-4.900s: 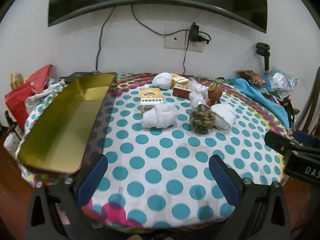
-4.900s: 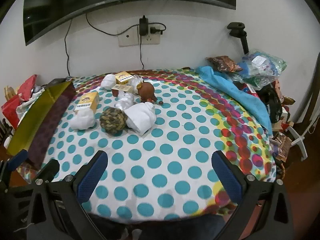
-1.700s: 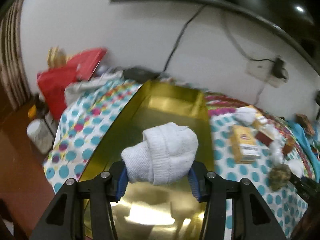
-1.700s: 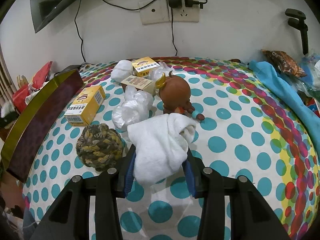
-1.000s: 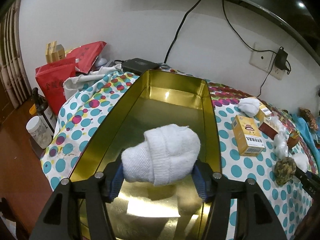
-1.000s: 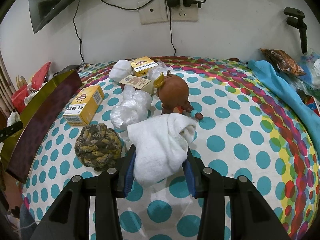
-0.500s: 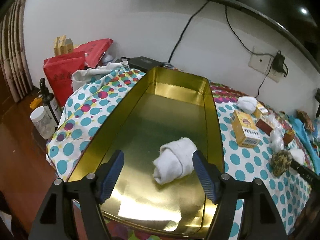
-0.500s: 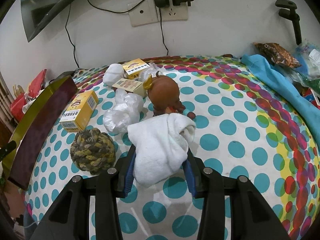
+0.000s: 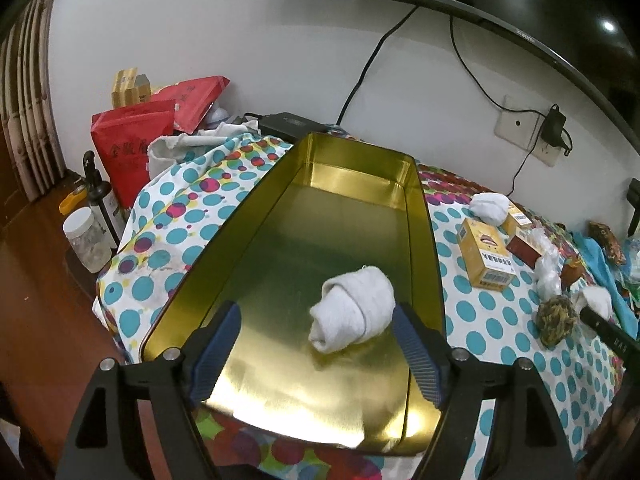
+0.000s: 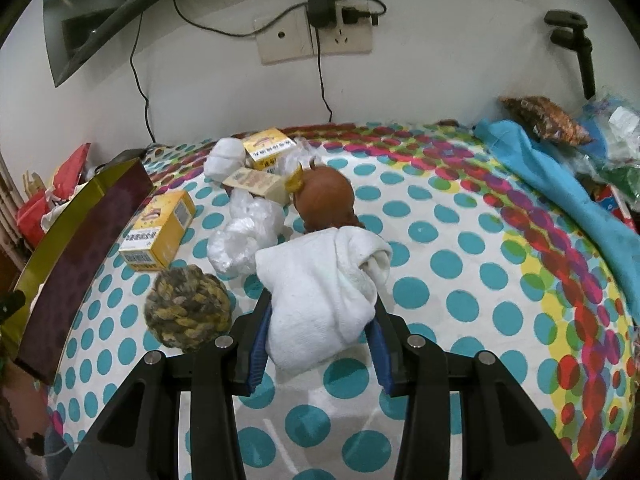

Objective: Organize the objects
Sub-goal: 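Carry the white towel in the right gripper over the gold tray, then lower the towel into the tray and open the right gripper, then grasp the braided rope ball with the left gripper, then lift the rope ball with the left gripper while the right gripper grasps the brown toy, then place the rope ball into the gold tray and open the left gripper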

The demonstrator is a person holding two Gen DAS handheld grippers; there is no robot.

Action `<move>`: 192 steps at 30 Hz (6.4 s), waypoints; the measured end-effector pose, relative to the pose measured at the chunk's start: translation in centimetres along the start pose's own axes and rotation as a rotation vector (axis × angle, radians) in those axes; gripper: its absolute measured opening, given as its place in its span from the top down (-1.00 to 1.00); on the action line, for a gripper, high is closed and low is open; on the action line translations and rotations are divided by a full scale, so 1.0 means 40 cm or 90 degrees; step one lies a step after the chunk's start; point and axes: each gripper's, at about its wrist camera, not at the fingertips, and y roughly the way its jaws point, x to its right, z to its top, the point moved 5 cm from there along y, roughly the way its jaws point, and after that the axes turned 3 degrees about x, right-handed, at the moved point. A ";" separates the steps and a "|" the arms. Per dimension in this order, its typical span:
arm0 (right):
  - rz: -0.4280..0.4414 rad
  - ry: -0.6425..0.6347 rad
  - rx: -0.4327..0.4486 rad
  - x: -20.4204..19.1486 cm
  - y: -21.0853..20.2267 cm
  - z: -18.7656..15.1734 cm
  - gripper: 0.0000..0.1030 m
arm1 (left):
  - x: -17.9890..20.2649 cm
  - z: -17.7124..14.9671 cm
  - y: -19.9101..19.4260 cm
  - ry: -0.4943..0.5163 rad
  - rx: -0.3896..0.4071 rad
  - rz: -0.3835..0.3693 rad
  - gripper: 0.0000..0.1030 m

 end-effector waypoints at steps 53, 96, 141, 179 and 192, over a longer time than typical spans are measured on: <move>0.055 -0.220 0.106 -0.456 -0.052 0.111 -0.94 | -0.056 -0.014 -0.088 -0.016 0.074 0.022 -0.56; -0.136 0.086 -0.012 0.184 0.053 0.063 -1.00 | 0.664 -0.104 0.145 0.234 -0.065 -0.152 -0.63; -0.035 -0.048 -0.015 0.020 0.154 0.132 -0.53 | 0.451 -0.178 0.027 0.183 -0.056 -0.173 -0.02; -0.023 -0.007 -0.016 0.036 0.153 0.128 0.23 | 0.059 -0.003 0.007 0.050 -0.004 0.043 -0.02; -0.025 -0.009 -0.019 0.035 0.154 0.128 0.23 | 0.025 -0.014 0.037 0.062 -0.014 0.088 -0.04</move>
